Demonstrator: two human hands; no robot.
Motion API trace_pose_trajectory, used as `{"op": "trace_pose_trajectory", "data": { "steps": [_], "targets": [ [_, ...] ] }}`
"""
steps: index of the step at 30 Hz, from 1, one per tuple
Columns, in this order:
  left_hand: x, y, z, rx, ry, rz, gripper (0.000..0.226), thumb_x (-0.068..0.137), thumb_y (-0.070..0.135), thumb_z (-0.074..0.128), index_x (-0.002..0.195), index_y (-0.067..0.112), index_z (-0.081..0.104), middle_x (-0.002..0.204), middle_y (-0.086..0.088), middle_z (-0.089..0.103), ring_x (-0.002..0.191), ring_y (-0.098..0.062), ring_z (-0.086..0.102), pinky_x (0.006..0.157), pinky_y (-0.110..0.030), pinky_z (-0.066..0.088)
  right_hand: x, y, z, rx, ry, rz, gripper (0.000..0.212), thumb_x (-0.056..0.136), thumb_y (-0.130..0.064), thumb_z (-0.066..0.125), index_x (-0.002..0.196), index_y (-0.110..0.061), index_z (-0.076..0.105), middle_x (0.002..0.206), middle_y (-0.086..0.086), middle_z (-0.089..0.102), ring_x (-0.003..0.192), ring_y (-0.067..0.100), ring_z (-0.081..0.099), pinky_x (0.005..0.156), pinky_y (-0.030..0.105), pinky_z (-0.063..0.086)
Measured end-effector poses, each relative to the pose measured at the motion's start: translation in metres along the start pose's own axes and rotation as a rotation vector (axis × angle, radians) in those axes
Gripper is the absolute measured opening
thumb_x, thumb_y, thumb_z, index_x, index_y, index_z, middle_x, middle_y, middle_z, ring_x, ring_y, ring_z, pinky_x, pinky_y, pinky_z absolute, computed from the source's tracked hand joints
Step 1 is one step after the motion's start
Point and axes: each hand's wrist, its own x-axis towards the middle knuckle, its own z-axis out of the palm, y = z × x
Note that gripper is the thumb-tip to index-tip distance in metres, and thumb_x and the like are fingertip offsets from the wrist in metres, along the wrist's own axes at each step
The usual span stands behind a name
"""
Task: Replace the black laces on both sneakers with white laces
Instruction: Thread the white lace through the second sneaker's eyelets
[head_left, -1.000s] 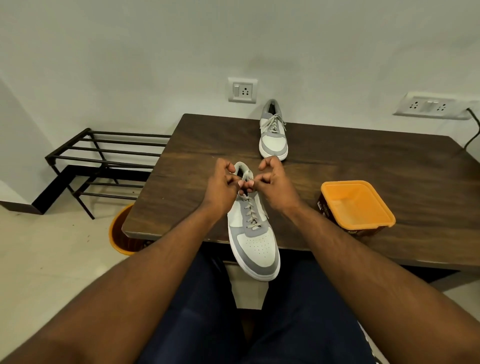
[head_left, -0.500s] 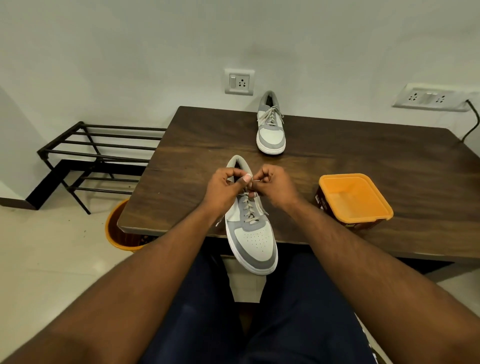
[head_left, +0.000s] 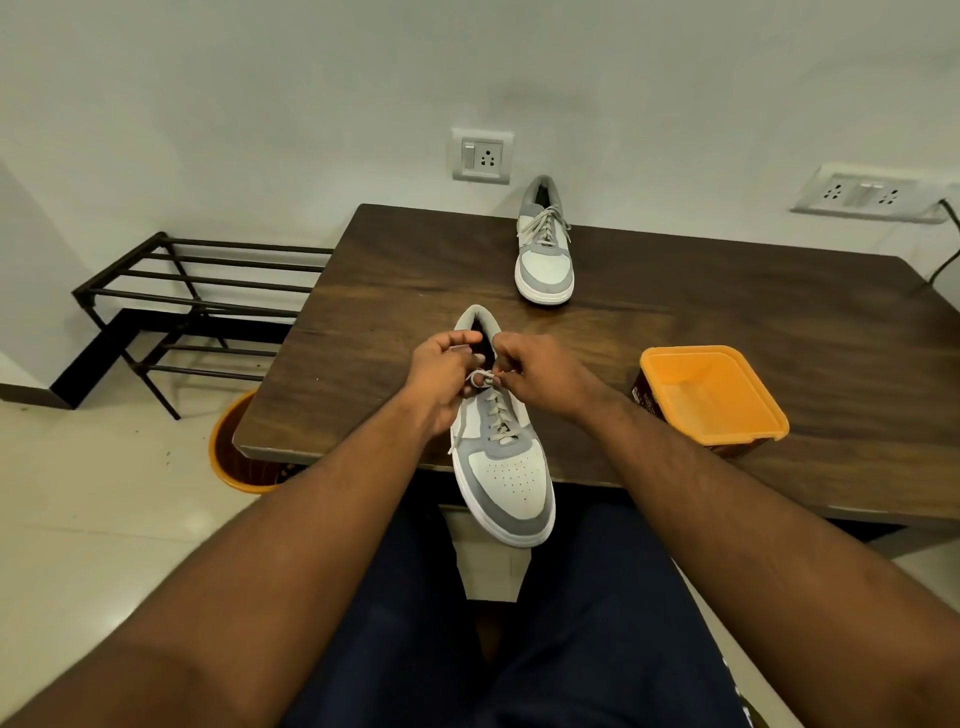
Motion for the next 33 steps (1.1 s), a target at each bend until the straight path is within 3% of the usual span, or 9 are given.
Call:
{"op": "trace_pose_trajectory", "data": {
  "steps": [4, 6, 10, 14, 17, 21, 24, 27, 33],
  "targets": [
    [-0.007, -0.009, -0.003, -0.111, -0.026, 0.095, 0.019, 0.095, -0.005, 0.051, 0.085, 0.011, 0.05, 0.071, -0.008, 0.051, 0.039, -0.009, 0.048, 0.037, -0.02, 0.036, 0.013, 0.0, -0.012, 0.447, -0.19, 0.258, 0.036, 0.075, 0.003, 0.069, 0.061, -0.019, 0.044, 0.075, 0.023, 0.059, 0.08, 0.032, 0.063, 0.076, 0.042, 0.048],
    [-0.01, -0.017, -0.007, 0.032, 0.004, 0.262, 0.019, 0.095, 0.01, 0.06, 0.078, 0.013, 0.054, 0.074, -0.005, 0.055, 0.054, -0.008, 0.054, 0.052, -0.025, 0.045, 0.014, 0.002, -0.014, 0.557, -0.191, 0.307, 0.037, 0.076, 0.005, 0.072, 0.063, -0.017, 0.046, 0.074, 0.016, 0.056, 0.077, 0.024, 0.057, 0.077, 0.04, 0.046],
    [-0.016, -0.039, -0.017, 0.629, 0.039, 0.712, 0.031, 0.085, 0.027, 0.074, 0.061, 0.014, 0.06, 0.127, -0.001, 0.051, 0.109, 0.009, 0.047, 0.088, -0.016, 0.043, 0.008, 0.006, -0.009, 0.664, -0.129, 0.386, 0.035, 0.08, 0.007, 0.068, 0.064, -0.017, 0.047, 0.061, 0.002, 0.053, 0.059, 0.008, 0.052, 0.062, 0.024, 0.045],
    [-0.015, -0.045, -0.02, 0.8, -0.041, 0.875, 0.023, 0.086, 0.018, 0.073, 0.068, 0.004, 0.069, 0.145, -0.01, 0.043, 0.1, 0.016, 0.048, 0.094, -0.026, 0.043, -0.002, 0.007, -0.01, 0.718, -0.106, 0.4, 0.035, 0.079, 0.009, 0.07, 0.066, -0.012, 0.046, 0.054, -0.004, 0.054, 0.047, -0.002, 0.05, 0.048, 0.012, 0.04],
    [-0.014, -0.043, -0.036, 0.856, -0.114, 0.852, 0.024, 0.089, 0.019, 0.071, 0.066, 0.011, 0.067, 0.152, -0.003, 0.036, 0.115, 0.001, 0.048, 0.098, -0.033, 0.046, -0.006, 0.018, -0.014, 0.641, -0.026, 0.431, 0.036, 0.076, 0.002, 0.077, 0.064, -0.014, 0.047, 0.058, -0.001, 0.052, 0.05, 0.003, 0.046, 0.05, 0.019, 0.039],
    [-0.023, -0.058, -0.069, 0.925, -0.019, 0.673, 0.04, 0.091, 0.025, 0.067, 0.054, 0.019, 0.055, 0.158, 0.006, 0.027, 0.14, -0.01, 0.022, 0.11, -0.036, 0.029, -0.013, 0.045, -0.022, 0.508, 0.092, 0.549, 0.034, 0.08, -0.009, 0.077, 0.067, -0.015, 0.046, 0.063, 0.004, 0.064, 0.058, 0.015, 0.051, 0.051, 0.029, 0.042],
    [-0.026, -0.066, -0.07, 0.955, 0.012, 0.655, 0.039, 0.092, 0.023, 0.066, 0.056, 0.011, 0.059, 0.159, 0.005, 0.026, 0.142, -0.013, 0.021, 0.111, -0.034, 0.026, -0.014, 0.045, -0.015, 0.549, 0.112, 0.596, 0.031, 0.088, -0.005, 0.068, 0.071, -0.013, 0.043, 0.063, 0.004, 0.068, 0.051, 0.012, 0.053, 0.043, 0.024, 0.042],
    [-0.022, -0.063, -0.073, 0.931, 0.036, 0.658, 0.04, 0.091, 0.023, 0.067, 0.054, 0.018, 0.054, 0.16, 0.006, 0.024, 0.141, -0.013, 0.022, 0.108, -0.03, 0.023, -0.013, 0.045, -0.008, 0.583, 0.205, 0.665, 0.027, 0.089, -0.004, 0.067, 0.074, -0.012, 0.046, 0.069, 0.01, 0.069, 0.05, 0.011, 0.056, 0.046, 0.026, 0.047],
    [-0.02, -0.066, -0.082, 0.819, 0.001, 0.592, 0.033, 0.09, 0.019, 0.069, 0.059, 0.02, 0.058, 0.157, 0.015, 0.024, 0.127, 0.0, 0.037, 0.104, -0.035, 0.04, -0.02, 0.053, -0.003, 0.667, 0.269, 0.741, 0.028, 0.087, -0.003, 0.069, 0.072, -0.012, 0.047, 0.068, 0.012, 0.068, 0.059, 0.017, 0.062, 0.054, 0.031, 0.053]
  ]
}}
